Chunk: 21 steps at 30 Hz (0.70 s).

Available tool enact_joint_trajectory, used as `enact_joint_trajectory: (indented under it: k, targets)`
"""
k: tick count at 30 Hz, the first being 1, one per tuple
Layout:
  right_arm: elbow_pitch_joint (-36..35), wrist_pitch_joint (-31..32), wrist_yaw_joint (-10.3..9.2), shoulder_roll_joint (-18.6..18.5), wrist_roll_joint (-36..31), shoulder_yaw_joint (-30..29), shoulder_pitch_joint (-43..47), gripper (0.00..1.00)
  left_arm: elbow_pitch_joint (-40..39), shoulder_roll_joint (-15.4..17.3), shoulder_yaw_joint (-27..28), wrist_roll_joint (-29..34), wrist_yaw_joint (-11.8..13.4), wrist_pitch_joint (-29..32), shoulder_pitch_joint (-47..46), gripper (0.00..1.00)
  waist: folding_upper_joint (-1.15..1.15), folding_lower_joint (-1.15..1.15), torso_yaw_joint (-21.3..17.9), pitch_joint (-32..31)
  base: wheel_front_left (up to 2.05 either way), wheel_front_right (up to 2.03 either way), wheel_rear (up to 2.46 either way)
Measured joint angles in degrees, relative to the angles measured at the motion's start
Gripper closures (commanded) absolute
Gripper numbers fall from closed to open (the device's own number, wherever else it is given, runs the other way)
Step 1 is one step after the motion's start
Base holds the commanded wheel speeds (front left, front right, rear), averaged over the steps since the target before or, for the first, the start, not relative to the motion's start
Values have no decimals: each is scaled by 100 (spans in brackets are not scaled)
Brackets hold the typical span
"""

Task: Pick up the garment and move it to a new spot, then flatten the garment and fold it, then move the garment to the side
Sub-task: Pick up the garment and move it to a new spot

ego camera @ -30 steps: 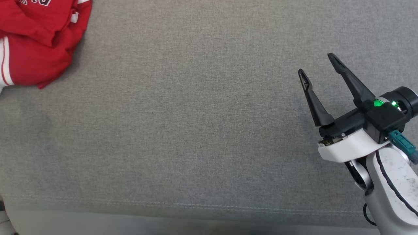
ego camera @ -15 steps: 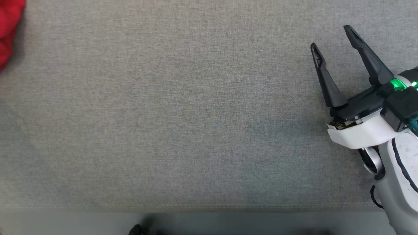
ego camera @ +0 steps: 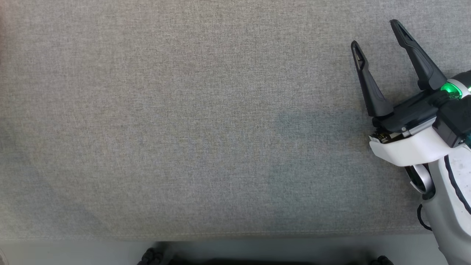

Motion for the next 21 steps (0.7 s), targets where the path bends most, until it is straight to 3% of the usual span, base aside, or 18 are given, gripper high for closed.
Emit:
enact_joint_trajectory:
  k: [1, 2, 8, 14, 21]
  targets:
    - [0, 0, 0, 0, 0, 0, 0, 0, 0, 0, 0, 0, 0, 0, 0, 66, 0, 0, 0, 0, 0, 0, 0]
    - [1, 0, 0, 0, 0, 1, -2, 0, 21, -8, -23, 0, 0, -1, -18, 100, 0, 0, 0, 0, 0, 0, 0]
    - [80, 0, 0, 21, 0, 3, -15, 0, 197, -74, -181, -1, -138, -32, -71, 100, 0, 0, 7, -56, 0, 0, 0]
    - [276, 1, -10, 146, 13, 15, -21, 0, -70, -110, -523, 59, -631, -300, -279, 100, 0, 0, 19, -243, 0, 0, 0]
    - [510, 3, -19, 408, 121, 119, 2, 0, -494, -817, -1196, 70, -1302, -444, -328, 100, 0, 0, 38, -609, 0, 0, 0]
